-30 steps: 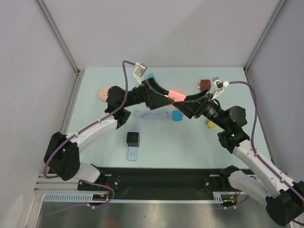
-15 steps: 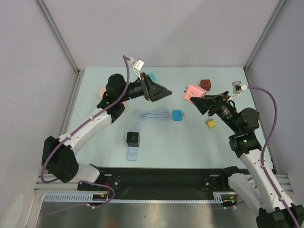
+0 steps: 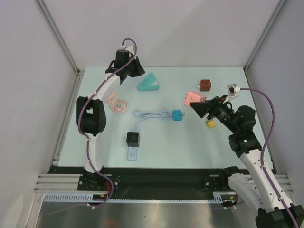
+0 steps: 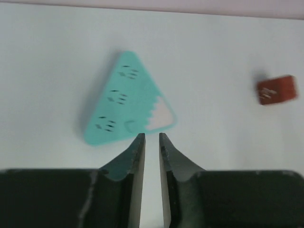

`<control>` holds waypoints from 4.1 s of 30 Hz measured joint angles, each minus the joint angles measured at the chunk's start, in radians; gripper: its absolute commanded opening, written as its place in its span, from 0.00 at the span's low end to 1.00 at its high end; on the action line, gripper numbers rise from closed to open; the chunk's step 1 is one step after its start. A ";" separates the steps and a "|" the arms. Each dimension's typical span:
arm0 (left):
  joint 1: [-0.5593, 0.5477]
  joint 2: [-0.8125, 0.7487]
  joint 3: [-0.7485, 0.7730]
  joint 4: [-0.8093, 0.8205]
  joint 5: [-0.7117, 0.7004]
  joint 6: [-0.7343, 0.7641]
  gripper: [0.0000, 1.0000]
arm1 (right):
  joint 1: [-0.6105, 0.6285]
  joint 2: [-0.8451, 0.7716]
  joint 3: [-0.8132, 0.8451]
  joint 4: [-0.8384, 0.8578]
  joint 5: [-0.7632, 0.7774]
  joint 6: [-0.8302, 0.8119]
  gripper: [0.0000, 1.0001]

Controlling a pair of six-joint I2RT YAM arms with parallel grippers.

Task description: Insert the plug

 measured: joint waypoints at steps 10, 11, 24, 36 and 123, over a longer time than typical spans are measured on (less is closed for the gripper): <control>0.052 0.293 0.302 -0.142 -0.279 -0.017 0.00 | 0.000 0.013 0.029 -0.097 0.018 -0.105 0.00; 0.054 0.306 0.318 -0.144 -0.285 -0.022 0.00 | 0.000 0.013 0.031 -0.101 0.019 -0.109 0.00; 0.059 0.395 0.335 -0.187 -0.243 -0.084 0.00 | 0.000 0.030 0.035 -0.101 0.019 -0.118 0.00; 0.052 0.348 0.172 -0.095 -0.118 -0.139 0.01 | -0.001 -0.047 0.051 -0.161 0.028 -0.115 0.00; 0.066 -0.587 -0.684 -0.039 0.071 -0.043 1.00 | 0.294 1.318 1.230 -0.947 0.200 -0.725 0.00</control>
